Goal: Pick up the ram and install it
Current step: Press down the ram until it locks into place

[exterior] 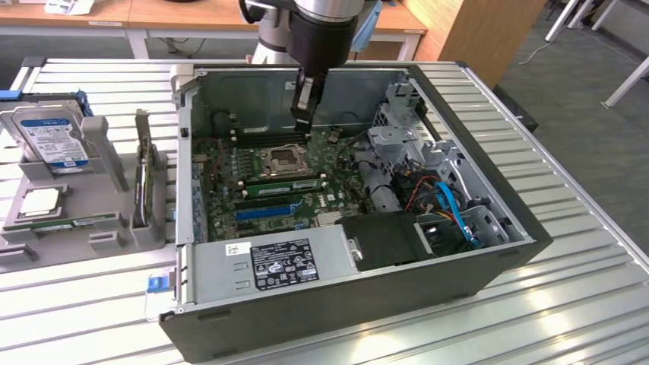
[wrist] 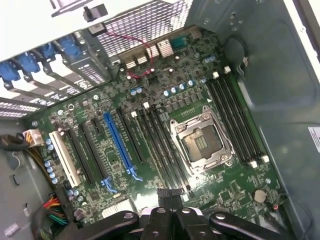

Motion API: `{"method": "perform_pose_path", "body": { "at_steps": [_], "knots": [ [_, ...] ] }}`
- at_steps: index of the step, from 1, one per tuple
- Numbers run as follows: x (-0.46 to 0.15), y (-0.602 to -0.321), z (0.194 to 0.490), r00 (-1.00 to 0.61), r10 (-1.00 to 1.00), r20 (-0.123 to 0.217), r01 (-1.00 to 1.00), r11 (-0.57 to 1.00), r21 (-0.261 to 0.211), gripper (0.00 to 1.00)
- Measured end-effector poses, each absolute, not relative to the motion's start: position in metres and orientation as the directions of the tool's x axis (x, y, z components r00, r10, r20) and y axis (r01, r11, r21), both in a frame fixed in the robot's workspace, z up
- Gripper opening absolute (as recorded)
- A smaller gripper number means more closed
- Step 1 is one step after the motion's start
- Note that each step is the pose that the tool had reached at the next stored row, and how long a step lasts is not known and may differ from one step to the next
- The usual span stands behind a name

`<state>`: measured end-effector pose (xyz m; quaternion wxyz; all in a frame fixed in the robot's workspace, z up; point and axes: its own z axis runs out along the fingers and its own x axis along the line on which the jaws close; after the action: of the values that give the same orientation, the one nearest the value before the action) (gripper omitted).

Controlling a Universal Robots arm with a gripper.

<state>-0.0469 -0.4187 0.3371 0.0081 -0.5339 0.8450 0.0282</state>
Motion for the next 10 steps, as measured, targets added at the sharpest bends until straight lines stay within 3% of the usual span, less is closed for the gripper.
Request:
{"method": "perform_pose_path", "body": {
  "at_steps": [10],
  "knots": [
    [-0.0469, -0.4187, 0.3371, -0.543, -0.839, -0.044, -0.84, 0.541, 0.039, 0.1]
  ]
}}
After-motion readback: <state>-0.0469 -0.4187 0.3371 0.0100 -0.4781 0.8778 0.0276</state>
